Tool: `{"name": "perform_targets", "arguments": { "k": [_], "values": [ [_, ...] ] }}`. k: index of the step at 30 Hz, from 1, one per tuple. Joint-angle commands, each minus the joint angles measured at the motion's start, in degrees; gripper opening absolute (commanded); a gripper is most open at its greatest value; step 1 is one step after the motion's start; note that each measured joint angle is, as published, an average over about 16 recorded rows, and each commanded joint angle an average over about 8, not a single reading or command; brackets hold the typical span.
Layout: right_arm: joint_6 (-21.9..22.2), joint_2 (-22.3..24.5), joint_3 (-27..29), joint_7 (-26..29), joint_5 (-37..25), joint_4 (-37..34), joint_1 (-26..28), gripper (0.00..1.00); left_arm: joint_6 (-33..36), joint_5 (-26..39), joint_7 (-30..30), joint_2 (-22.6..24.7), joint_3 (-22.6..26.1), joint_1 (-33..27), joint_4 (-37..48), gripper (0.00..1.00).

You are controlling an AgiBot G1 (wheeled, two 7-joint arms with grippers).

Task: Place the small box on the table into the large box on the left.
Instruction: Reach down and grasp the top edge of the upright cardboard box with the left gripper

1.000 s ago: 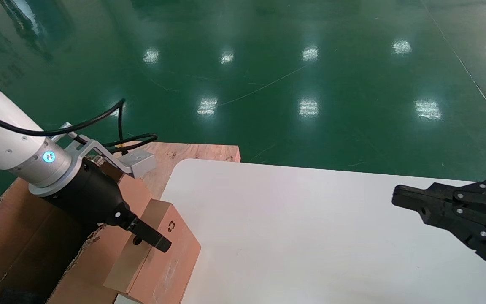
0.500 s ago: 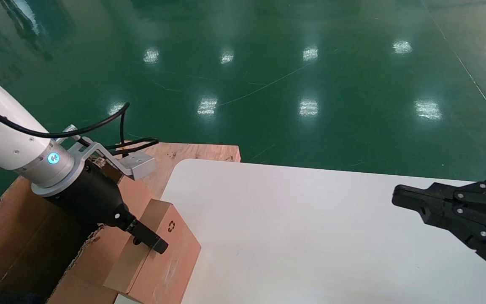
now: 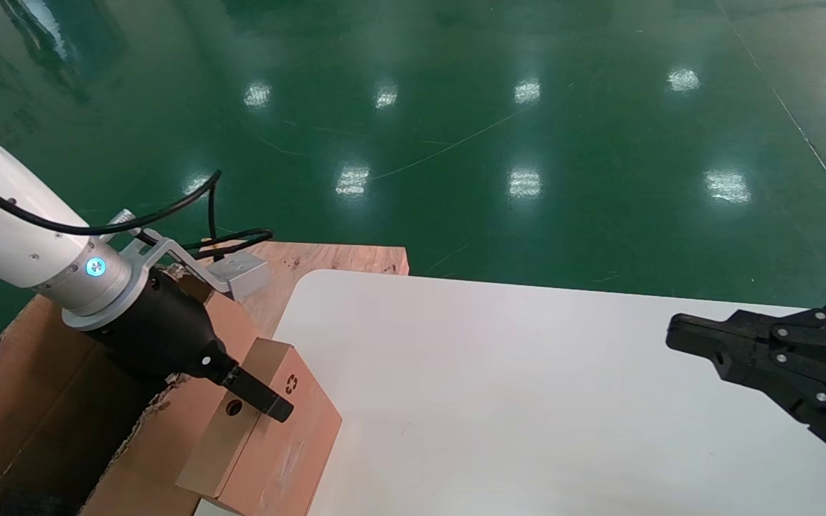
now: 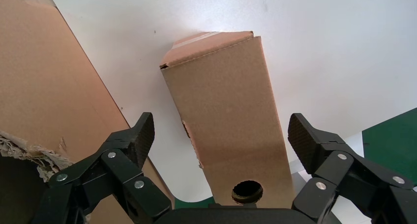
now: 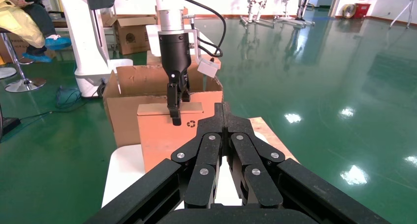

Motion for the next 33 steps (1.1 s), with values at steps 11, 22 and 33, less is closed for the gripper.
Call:
{"name": "perform_targets", "arguments": {
  "k": [11,22,33],
  "values": [
    [0.0,0.0,0.0,0.0,0.0,0.0,0.0,1.0,0.3,0.1,-0.3,0.1,0.0,-0.1,0.0,0.0],
    [0.0,0.0,0.0,0.0,0.0,0.0,0.0,1.0,0.4,0.2,-0.4,0.2,0.1,-0.2,0.0,0.0],
    [0.0,0.0,0.0,0.0,0.0,0.0,0.0,1.0,0.5,0.2,-0.5,0.2,0.1,-0.2,0.0,0.0]
  ]
}}
